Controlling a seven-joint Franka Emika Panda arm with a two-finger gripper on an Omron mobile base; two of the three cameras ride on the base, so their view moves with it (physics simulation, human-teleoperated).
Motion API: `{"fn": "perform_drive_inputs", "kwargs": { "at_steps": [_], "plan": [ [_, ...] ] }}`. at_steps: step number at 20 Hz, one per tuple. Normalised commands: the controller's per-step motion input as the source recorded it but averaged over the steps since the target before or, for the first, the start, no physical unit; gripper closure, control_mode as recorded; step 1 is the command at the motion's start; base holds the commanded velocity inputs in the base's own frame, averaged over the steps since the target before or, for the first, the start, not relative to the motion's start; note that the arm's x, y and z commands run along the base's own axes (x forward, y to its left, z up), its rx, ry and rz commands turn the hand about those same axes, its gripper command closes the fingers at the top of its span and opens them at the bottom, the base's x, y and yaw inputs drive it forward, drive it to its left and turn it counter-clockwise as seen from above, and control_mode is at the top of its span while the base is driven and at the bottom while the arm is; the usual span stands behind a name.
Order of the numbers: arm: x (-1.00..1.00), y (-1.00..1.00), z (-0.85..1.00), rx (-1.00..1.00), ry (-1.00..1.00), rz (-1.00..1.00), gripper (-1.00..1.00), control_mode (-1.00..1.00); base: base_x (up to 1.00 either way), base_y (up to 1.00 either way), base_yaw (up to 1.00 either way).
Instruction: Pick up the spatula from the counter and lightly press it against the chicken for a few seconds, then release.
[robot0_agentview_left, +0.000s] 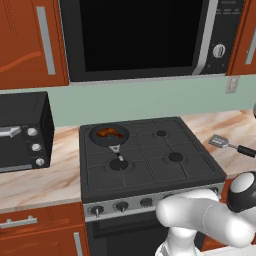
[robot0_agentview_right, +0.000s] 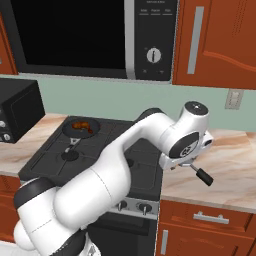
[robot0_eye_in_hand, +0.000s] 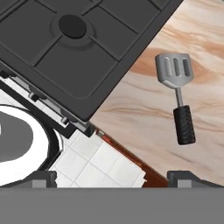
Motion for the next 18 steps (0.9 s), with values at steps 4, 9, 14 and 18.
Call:
{"fn": "perform_drive_inputs", "kwargs": {
  "at_steps": [4, 9, 14, 18],
  "plan": [
    [0.09, 0.00, -0.01, -0.02, 0.02, 0.03, -1.00, -1.00, 0.00, 0.00, 0.00],
    [0.01, -0.06, -0.08, 0.00, 0.00, 0.04, -1.00, -1.00, 0.00, 0.00, 0.00],
    [0.03, -0.09, -0.20, 0.00, 0.02, 0.04, -1.00, -1.00, 0.00, 0.00, 0.00],
    [0.05, -0.11, -0.21, 0.00, 0.06, 0.06, -1.00, -1.00, 0.00, 0.00, 0.00]
  ]
}}
